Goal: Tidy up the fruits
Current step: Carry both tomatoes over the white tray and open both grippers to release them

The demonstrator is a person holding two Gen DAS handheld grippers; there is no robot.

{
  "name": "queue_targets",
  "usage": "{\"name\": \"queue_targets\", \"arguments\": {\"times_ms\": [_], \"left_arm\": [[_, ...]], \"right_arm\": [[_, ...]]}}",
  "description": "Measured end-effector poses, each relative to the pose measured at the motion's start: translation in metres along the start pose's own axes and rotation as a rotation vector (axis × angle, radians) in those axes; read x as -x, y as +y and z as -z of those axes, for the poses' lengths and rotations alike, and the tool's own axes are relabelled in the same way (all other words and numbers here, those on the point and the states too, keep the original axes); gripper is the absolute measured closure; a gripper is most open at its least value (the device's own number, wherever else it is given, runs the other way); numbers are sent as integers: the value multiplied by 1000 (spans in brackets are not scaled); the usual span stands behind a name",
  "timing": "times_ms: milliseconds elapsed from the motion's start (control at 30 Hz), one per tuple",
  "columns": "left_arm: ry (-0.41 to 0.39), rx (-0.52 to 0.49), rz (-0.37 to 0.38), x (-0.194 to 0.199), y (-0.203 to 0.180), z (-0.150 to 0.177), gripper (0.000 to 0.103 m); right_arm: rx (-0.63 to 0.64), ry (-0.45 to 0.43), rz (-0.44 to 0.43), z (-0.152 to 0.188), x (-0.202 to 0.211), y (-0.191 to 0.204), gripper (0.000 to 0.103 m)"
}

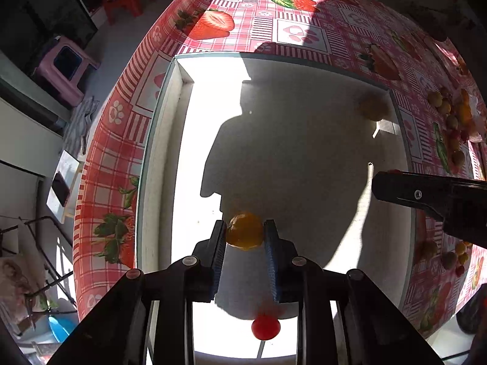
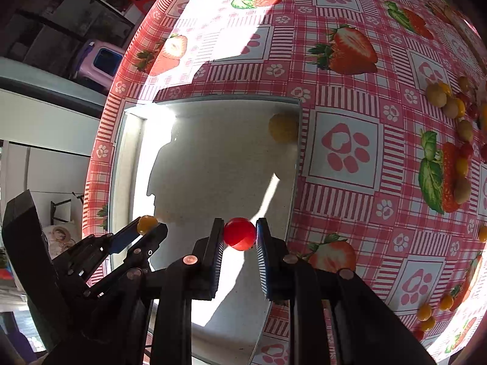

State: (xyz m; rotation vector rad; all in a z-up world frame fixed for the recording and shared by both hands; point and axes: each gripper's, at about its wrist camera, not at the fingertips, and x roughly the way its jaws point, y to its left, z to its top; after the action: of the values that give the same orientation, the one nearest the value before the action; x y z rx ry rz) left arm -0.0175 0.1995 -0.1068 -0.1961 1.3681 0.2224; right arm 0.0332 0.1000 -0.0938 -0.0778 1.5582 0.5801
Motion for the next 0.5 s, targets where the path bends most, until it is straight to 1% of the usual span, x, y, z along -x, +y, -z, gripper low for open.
{"name": "queue_targets", "arguments": {"times_ms": [233, 300, 333, 367, 433, 467, 500], "left_arm": [[-13, -32, -10, -2, -3, 0, 76], [-12, -36, -32, -2, -2, 0, 64], [-17, -33, -46, -1, -2, 0, 41], [-31, -28, -55, 1, -1, 0, 30], [-39, -26, -62, 3, 1, 1, 30], [-32, -24, -62, 4, 2, 1, 30], [-27, -23, -64, 4, 3, 1, 30]], "right_arm": [[27, 53, 58, -10, -31, 7, 79], [29, 58, 69, -11, -37, 8, 79], [37, 53, 71, -12, -37, 10, 79], [47, 57, 70, -15, -40, 12, 76], [53, 65, 61, -17, -39, 14, 65], [52, 65, 67, -18, -38, 15, 51], [49, 54, 58, -19, -35, 14, 46]]}}
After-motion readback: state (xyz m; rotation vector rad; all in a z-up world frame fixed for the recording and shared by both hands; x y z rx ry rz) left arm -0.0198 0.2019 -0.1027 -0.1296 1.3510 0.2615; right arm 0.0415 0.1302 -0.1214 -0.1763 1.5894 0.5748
